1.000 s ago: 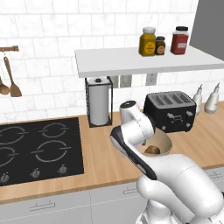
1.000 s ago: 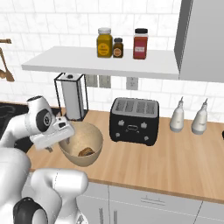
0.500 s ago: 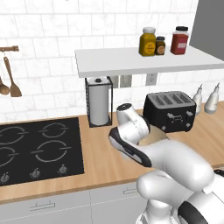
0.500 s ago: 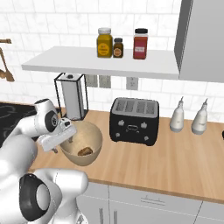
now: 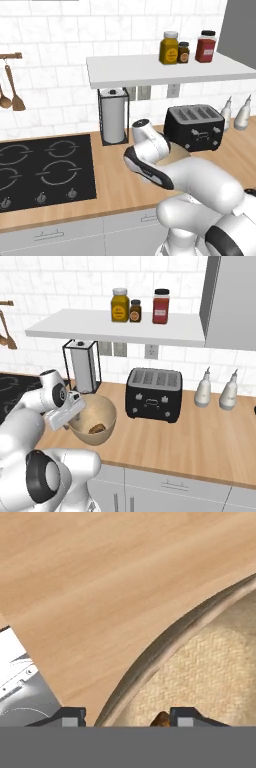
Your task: Open the cabinet, pick up the bread from the cabinet and place it in the basket. Then move the basket to the dining counter.
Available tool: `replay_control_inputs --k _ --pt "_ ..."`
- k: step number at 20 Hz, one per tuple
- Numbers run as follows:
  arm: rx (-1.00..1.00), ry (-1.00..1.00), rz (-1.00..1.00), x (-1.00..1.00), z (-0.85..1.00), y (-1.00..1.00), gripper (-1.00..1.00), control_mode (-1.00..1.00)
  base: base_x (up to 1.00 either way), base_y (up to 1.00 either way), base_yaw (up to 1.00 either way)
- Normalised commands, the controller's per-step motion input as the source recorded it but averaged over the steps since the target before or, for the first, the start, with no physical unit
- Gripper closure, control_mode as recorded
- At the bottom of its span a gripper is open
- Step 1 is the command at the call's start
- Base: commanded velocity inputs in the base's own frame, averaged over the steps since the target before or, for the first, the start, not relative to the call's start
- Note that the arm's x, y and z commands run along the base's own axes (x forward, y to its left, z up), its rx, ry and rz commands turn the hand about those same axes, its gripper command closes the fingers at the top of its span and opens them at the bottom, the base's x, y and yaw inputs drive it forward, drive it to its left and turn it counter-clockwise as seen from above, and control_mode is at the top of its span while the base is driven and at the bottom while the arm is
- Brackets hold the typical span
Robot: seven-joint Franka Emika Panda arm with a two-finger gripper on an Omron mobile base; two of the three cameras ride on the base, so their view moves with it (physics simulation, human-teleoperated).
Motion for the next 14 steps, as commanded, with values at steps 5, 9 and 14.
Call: replay_control_inputs --k 5,9,14 --pt "0.0 0.0 0.13 0.04 -0.47 -0.45 1.0 -1.0 0.0 0.0 0.0" --pt "0.0 0.07 0.25 0.02 -0.03 -0.19 1.0 -1.0 0.0 0.0 0.0" --pt "0.0 -0.01 0.35 -0.33 0.34 -0.09 1.0 -1.0 0.0 0.0 0.0"
